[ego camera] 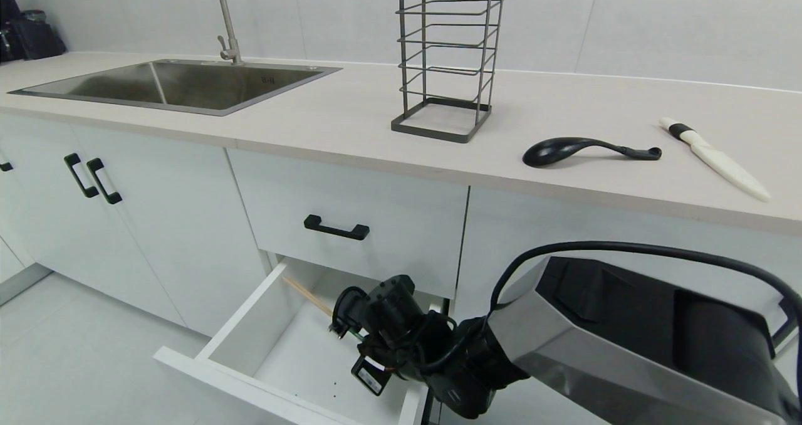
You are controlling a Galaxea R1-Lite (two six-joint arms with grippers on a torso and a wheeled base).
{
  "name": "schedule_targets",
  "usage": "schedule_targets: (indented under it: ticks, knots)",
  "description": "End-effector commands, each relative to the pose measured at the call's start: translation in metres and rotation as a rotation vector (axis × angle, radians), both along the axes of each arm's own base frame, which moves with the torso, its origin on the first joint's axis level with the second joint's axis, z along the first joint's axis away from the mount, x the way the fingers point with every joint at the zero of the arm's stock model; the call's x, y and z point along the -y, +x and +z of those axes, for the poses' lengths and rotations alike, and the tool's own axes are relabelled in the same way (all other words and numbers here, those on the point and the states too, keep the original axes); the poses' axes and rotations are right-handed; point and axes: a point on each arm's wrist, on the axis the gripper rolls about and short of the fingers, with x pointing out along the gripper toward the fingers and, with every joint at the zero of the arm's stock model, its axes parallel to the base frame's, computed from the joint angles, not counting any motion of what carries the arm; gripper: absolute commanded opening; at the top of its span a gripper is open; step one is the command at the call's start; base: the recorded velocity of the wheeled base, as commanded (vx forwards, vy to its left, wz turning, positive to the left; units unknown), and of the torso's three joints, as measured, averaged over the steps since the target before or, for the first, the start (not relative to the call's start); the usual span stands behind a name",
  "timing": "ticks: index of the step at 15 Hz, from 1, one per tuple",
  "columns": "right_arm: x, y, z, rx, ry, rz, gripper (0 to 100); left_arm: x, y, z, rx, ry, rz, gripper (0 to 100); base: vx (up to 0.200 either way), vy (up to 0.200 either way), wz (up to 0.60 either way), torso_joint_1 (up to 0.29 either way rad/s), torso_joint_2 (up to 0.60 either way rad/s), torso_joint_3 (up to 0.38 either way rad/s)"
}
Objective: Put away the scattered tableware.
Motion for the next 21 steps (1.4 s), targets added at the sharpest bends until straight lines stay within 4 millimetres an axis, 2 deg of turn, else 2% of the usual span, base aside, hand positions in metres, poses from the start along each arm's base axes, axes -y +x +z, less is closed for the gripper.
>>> schedule_targets:
  ticks: [1,5,6,10,12,18,21]
  knots:
    - [-0.003,-0.001,-0.006,-0.002,-0.008,0.008,0,0.000,0.000,0.000,-0.001,0.000,0.000,100,0.000,0.000,0.00,0.000,0.00,0.000]
    - [-0.004,-0.003,-0.014,-0.012,-0.020,0.014,0,0.000,0.000,0.000,-0.001,0.000,0.000,100,0.000,0.000,0.00,0.000,0.00,0.000]
    - [-0.004,-0.002,-0.014,-0.012,-0.020,0.014,100,0.000,0.000,0.000,-0.001,0.000,0.000,100,0.000,0.000,0.00,0.000,0.00,0.000]
    - [-0.006,-0.001,-0.008,-0.002,-0.004,0.015,100,0.000,0.000,0.000,-0.001,0.000,0.000,100,0.000,0.000,0.00,0.000,0.00,0.000]
    - [-0.005,-0.003,0.007,0.015,0.018,0.017,100,0.000,0.000,0.000,-0.001,0.000,0.000,100,0.000,0.000,0.00,0.000,0.00,0.000]
    - [-0.003,-0.006,0.007,0.011,0.015,0.020,100,0.000,0.000,0.000,-0.001,0.000,0.000,100,0.000,0.000,0.00,0.000,0.00,0.000]
    - [-0.005,-0.011,0.025,0.031,0.044,0.029,100,0.000,0.000,0.000,-0.001,0.000,0.000,100,0.000,0.000,0.00,0.000,0.00,0.000]
